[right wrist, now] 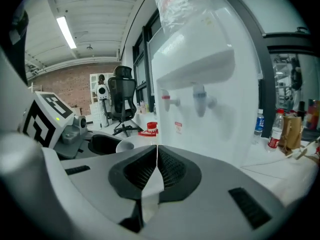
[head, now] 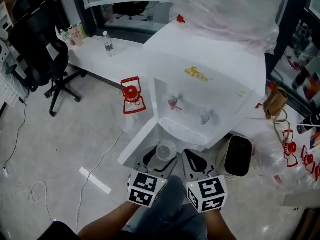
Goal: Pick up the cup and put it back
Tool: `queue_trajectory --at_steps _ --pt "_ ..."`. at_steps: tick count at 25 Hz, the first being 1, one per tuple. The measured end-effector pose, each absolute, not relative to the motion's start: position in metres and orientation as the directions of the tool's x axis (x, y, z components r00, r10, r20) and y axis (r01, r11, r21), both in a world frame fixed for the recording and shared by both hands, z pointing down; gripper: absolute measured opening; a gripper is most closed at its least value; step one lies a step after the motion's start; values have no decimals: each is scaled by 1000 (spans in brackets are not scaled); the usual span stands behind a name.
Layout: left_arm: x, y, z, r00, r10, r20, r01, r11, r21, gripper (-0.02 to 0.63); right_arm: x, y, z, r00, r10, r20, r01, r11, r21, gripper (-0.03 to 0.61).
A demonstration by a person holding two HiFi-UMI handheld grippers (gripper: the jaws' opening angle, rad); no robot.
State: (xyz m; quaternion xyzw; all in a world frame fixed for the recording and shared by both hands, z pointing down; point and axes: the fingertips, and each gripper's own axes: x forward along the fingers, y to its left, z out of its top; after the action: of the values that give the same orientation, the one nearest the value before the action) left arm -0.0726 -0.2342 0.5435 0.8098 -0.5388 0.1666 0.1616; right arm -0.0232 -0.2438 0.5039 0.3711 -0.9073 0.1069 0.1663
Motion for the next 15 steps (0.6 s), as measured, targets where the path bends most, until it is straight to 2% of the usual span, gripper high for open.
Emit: queue_trajectory --at_steps 11,15 --pt "-69 -283 704 403 -811 424 -913 -387 129 298 -9 -275 665 -664 -635 396 -697 717 -19 23" --pt "-59 -305 759 445 -792 417 -892 -436 124 298 -3 -291 714 -641 -648 412 -716 698 -14 23"
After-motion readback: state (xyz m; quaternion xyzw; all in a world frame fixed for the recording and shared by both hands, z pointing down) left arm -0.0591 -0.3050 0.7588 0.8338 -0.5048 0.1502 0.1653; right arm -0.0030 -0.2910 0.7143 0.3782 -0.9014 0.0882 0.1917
